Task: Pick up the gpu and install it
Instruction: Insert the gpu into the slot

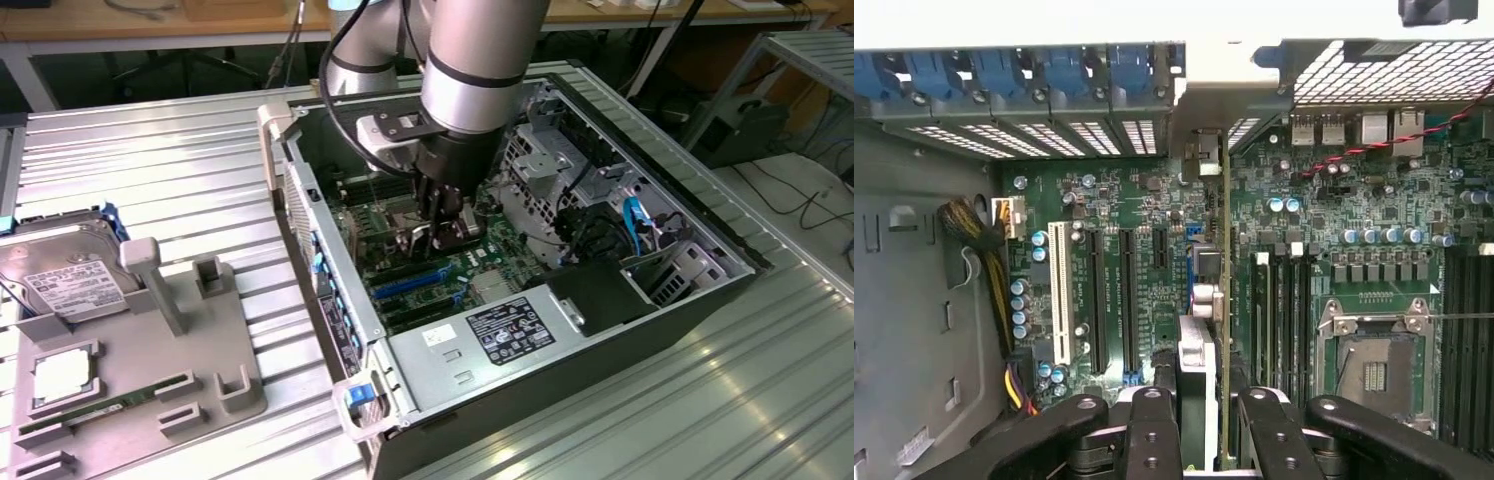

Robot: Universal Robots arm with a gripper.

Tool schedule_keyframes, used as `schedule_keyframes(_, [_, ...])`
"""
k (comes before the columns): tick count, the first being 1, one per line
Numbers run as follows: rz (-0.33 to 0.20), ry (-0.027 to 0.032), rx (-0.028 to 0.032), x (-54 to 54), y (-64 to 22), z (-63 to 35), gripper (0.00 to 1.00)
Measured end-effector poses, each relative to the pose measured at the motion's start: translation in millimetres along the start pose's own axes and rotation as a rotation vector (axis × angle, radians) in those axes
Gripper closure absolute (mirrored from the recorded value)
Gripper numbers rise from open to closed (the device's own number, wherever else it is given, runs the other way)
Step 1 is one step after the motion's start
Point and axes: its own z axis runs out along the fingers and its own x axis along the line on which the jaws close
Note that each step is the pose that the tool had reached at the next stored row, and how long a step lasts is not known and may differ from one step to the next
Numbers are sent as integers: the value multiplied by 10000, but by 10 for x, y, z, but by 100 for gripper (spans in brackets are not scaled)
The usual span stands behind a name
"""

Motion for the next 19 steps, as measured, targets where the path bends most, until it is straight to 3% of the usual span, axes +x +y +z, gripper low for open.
schedule_keyframes(19, [-173, -2, -1, 4, 46, 213, 72])
